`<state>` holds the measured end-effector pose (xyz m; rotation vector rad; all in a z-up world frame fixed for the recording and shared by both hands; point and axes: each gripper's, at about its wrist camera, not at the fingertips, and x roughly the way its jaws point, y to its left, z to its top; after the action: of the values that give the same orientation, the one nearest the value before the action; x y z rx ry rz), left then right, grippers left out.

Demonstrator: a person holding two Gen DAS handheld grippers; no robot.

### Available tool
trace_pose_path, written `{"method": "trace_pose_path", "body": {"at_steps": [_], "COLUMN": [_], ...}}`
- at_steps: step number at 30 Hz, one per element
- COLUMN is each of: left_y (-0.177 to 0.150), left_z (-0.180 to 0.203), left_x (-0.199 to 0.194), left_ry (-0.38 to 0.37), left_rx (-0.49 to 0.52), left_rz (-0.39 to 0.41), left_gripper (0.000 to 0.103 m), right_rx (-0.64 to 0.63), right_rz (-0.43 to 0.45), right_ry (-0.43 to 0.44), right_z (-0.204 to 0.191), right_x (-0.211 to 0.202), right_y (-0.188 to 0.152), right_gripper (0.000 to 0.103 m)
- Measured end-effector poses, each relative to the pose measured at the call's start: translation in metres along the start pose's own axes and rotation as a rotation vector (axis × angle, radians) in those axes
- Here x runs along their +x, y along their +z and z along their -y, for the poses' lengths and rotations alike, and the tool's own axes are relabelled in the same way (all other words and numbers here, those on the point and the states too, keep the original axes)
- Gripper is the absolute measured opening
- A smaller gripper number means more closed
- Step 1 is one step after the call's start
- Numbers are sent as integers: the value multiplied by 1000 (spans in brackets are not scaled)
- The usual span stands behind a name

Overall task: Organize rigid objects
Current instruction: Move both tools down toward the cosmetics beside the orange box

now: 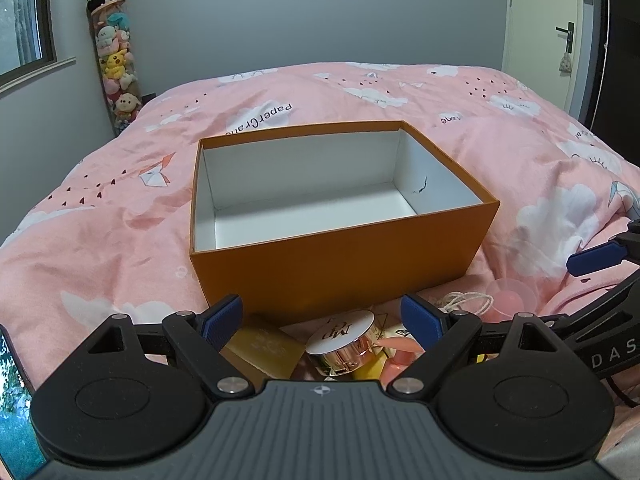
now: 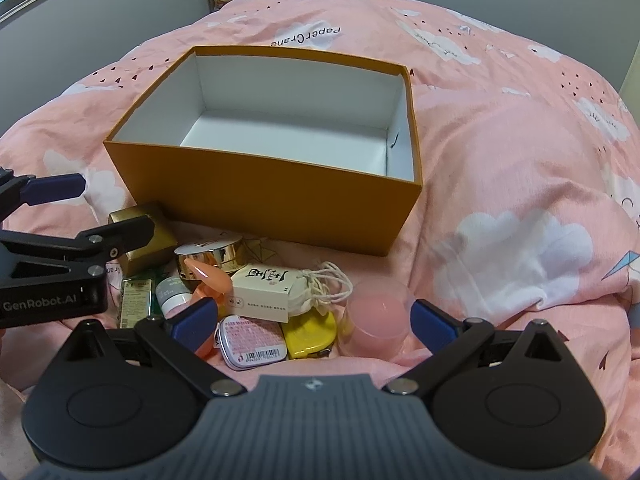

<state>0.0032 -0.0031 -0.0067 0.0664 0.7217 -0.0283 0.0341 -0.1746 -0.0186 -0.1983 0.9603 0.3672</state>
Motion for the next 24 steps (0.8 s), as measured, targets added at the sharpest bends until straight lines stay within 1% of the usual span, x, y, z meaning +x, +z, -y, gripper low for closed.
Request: {"method": "trace_pose_path", "body": {"at_steps": [4, 6, 10, 12, 15, 18, 19, 21, 22, 24], "left_y": [1, 2, 1, 0, -4, -7, -7, -7, -7, -7], "left_z": [0, -1, -6, -8, -15, -25, -29, -36, -39, -44], "left_x": [-1, -2, -4, -2, 2, 9, 12, 16, 19, 24], "left_ry": [-12, -35, -92, -94, -74, -66, -71, -82, -80, -56], "left_rx": [11, 21, 37, 44, 47, 9, -12, -37, -44, -41], "left_rz": [-1, -1, -14, -31, -67, -106, -121, -142, -150, -166], "left_gripper": [103, 103, 103, 103, 103, 103, 103, 103, 103, 103], "right_rx": [9, 18, 36, 39, 46, 27, 18, 10, 6, -8], "right_rz": [-8, -11, -45, -60, -80, -97, -101, -115, -123, -131], "right_ry": [9, 15, 43, 54, 88, 114, 123, 144, 157, 177], "right_z": [3, 5, 12, 15, 20, 19, 18, 15, 13, 9], "right_x": [1, 1, 6, 10, 16, 24, 27, 33, 37, 44], "right_y": [0, 1, 6, 8, 14, 20, 22, 27, 30, 37], "right_gripper": [101, 101, 101, 101, 100, 100, 99, 87, 84, 84]}}
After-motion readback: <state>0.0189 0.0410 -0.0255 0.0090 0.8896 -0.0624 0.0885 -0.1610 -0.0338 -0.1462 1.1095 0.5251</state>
